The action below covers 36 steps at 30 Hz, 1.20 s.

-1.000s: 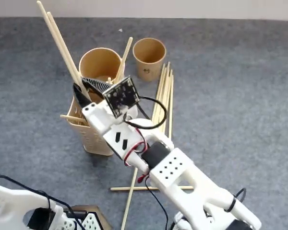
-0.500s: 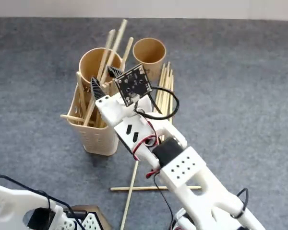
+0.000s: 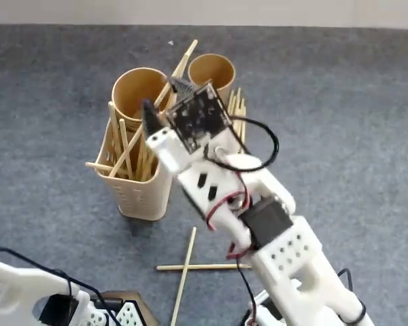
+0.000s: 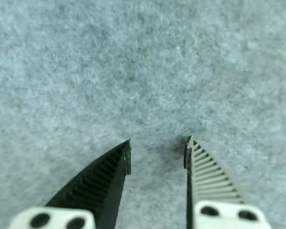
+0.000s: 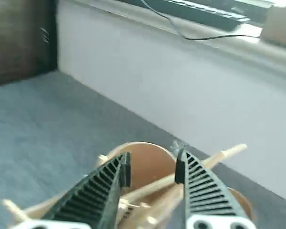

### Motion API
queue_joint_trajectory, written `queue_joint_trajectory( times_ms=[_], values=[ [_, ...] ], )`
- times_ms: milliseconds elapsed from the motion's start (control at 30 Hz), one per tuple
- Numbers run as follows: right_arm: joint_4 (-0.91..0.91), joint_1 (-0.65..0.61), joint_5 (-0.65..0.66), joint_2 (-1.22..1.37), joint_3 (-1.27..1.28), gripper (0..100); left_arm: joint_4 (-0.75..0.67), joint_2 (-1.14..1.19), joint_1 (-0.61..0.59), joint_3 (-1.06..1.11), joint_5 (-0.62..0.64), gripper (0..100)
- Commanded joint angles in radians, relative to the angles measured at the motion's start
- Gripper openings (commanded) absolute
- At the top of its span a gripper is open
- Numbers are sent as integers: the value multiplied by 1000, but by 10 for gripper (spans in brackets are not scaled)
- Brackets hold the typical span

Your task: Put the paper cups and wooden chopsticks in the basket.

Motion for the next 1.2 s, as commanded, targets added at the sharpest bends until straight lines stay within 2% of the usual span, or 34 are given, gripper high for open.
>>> queue_joint_trajectory(
  times_ms=[0,200,567,800,900,967,1167],
  values=[
    [8,102,31,96,-47,159,-9,-8,22,-7,-8,210],
    [10,174,31,252,-134,159,-9,-8,27,-13,-8,210],
    [-18,168,25,381,-232,159,-9,-8,38,-16,-8,210],
    [-62,31,-34,329,-294,159,-9,-8,47,-8,-8,210],
    [-54,10,-32,302,-263,159,-9,-8,44,-8,-9,210],
    [-47,15,-32,283,-232,159,-9,-8,36,-10,-9,210],
    [-50,153,-32,311,-182,159,-9,-8,38,-12,-9,210]
  ],
)
